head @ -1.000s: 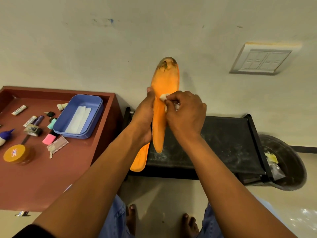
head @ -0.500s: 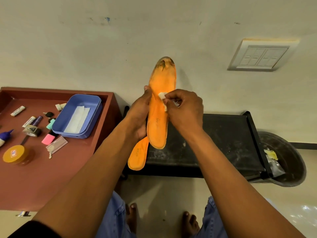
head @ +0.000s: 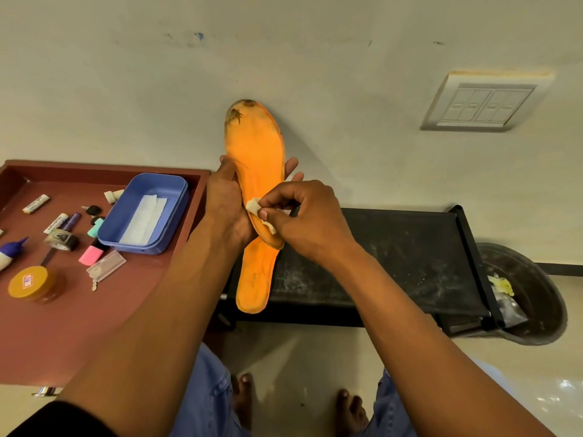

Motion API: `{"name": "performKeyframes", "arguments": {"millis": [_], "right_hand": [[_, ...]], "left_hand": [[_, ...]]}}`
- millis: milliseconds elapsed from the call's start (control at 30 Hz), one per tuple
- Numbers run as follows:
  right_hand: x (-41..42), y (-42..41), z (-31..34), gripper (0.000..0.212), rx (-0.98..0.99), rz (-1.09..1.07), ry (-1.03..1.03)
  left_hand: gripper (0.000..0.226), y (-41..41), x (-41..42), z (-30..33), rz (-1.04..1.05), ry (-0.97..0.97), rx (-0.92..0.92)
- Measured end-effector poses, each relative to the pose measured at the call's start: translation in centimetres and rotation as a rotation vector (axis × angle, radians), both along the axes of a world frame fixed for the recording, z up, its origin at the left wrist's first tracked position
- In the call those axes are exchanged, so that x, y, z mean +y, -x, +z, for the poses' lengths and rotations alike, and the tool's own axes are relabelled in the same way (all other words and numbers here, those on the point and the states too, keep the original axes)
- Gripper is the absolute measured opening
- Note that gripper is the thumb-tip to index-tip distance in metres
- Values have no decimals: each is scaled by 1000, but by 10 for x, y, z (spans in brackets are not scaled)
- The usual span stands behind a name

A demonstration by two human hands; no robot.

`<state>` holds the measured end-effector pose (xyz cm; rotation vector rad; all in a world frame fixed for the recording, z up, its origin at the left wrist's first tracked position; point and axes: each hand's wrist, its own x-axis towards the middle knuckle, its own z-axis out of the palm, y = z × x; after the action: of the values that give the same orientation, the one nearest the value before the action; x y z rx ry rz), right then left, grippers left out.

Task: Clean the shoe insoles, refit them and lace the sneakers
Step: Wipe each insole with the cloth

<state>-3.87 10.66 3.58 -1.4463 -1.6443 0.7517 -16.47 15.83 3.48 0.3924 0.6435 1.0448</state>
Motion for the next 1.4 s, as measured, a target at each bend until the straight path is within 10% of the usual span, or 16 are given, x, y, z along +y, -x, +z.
{"name": "performKeyframes", "arguments": {"millis": [300, 800, 1167, 1400], "right_hand": [[9, -10, -9, 11, -108, -352, -160], [-4, 0, 5, 10, 90, 123, 52], [-3, 4, -3, 15, -158, -220, -119], [-4, 3, 1, 7, 121, -31, 97]], "left_hand": [[68, -32, -20, -1, -108, -60, 86], [64, 11, 3, 4, -24, 27, -101], [63, 7, 3, -2, -21, -9, -182], [59, 14, 8, 2, 120, 24, -263]]}}
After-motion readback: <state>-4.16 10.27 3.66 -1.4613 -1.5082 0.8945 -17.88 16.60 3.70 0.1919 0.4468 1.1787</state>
